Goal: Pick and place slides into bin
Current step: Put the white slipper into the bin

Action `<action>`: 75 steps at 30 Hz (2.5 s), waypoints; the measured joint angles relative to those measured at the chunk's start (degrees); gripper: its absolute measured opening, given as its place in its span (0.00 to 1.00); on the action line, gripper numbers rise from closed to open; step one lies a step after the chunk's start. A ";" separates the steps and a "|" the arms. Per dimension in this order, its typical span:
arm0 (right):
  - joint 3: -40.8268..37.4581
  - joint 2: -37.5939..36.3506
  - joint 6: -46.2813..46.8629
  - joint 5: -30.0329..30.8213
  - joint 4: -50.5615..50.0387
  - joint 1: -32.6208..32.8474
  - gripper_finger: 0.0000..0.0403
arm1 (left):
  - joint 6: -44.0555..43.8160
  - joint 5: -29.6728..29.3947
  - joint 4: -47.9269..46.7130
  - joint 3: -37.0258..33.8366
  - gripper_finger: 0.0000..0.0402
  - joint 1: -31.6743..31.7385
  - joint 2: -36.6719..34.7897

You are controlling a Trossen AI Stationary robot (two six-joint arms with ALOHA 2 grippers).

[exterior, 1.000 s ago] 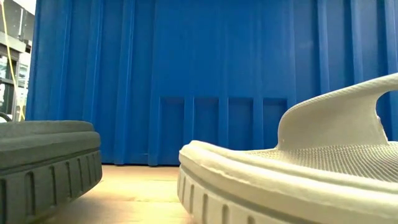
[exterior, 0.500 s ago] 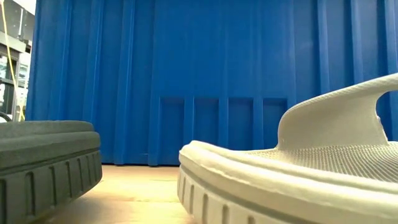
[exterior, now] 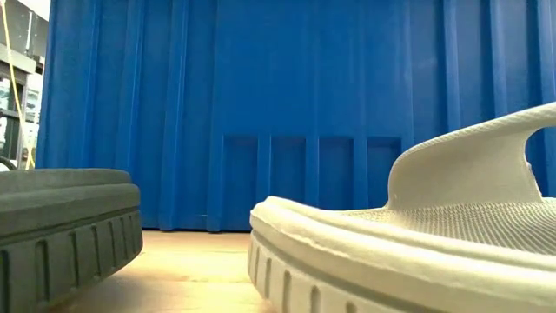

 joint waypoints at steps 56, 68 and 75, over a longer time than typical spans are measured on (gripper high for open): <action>-78.37 5.13 60.17 15.08 79.51 20.97 0.63 | -3.81 6.26 -6.04 0.00 0.66 0.00 0.07; -77.80 16.57 56.41 21.88 102.70 21.32 0.63 | -3.83 4.90 -6.04 0.00 0.66 0.00 0.09; -77.84 16.66 55.11 23.78 102.65 20.54 0.63 | -4.28 4.92 -6.02 0.00 0.66 0.00 0.09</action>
